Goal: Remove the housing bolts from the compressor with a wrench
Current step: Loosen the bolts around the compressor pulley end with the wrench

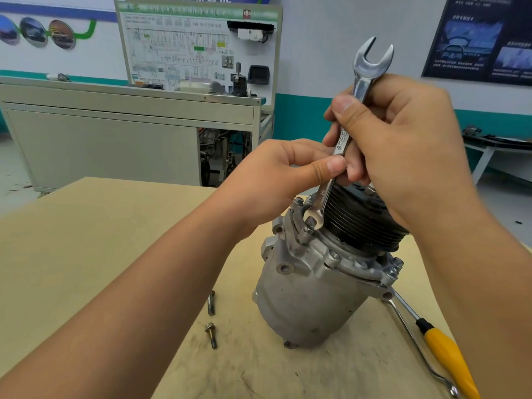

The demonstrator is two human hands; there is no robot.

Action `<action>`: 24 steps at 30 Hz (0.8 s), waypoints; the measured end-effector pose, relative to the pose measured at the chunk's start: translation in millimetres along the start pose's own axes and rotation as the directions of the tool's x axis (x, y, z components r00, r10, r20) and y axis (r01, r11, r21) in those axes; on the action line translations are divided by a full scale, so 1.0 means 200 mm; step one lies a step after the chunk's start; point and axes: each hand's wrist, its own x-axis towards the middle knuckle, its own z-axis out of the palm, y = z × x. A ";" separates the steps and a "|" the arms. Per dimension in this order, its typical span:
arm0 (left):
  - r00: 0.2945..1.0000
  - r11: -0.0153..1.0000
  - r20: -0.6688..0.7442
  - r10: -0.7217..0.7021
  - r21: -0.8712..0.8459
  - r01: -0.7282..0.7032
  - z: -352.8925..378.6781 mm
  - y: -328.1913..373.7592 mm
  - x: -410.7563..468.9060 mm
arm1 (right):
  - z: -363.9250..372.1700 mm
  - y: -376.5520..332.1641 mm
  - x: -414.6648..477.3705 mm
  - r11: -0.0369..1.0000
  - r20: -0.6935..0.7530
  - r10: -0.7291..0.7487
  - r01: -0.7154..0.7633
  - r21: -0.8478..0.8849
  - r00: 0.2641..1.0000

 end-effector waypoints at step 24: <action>1.000 0.999 -0.015 0.013 0.031 -0.013 0.00 -0.03 0.00 | 0.02 0.03 0.01 1.000 0.000 0.008 -0.008 0.012 1.000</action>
